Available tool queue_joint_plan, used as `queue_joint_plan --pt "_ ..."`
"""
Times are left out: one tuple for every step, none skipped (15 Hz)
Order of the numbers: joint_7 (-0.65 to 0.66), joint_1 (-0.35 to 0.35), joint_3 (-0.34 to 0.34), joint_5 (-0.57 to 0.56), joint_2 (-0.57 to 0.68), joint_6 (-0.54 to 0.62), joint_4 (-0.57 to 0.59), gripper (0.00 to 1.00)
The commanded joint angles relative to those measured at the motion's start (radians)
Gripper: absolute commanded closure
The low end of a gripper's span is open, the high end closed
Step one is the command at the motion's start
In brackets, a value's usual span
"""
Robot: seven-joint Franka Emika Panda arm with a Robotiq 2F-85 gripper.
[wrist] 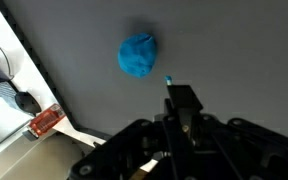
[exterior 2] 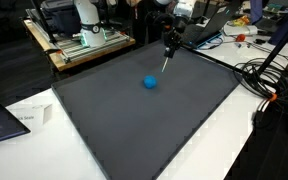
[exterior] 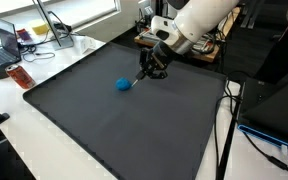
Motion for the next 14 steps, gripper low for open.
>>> queue_joint_plan --pt "0.047 -0.046 0.004 -0.057 -0.073 0.107 -0.111 0.97" --pt "0.053 -0.056 0.002 -0.065 -0.082 0.132 -0.129 0.97" --pt "0.058 -0.065 0.0 -0.073 -0.09 0.157 -0.144 0.97" --pt "0.064 -0.074 -0.002 -0.082 -0.098 0.178 -0.159 0.97" --pt "0.072 -0.082 -0.005 -0.091 -0.105 0.2 -0.172 0.97" --pt "0.074 -0.09 -0.006 -0.096 -0.112 0.221 -0.184 0.97" --pt "0.08 -0.098 -0.009 -0.103 -0.118 0.245 -0.196 0.97" --pt "0.085 -0.104 -0.011 -0.109 -0.124 0.261 -0.205 0.97" --pt "0.088 -0.111 -0.013 -0.117 -0.129 0.281 -0.214 0.97" --pt "0.093 -0.118 -0.015 -0.123 -0.135 0.299 -0.222 0.97" --pt "0.094 -0.125 -0.017 -0.127 -0.142 0.32 -0.231 0.97" --pt "0.096 -0.131 -0.019 -0.13 -0.148 0.337 -0.237 0.97" --pt "0.091 -0.138 -0.021 -0.129 -0.154 0.358 -0.246 0.97" --pt "0.087 -0.143 -0.024 -0.129 -0.159 0.376 -0.252 0.97"
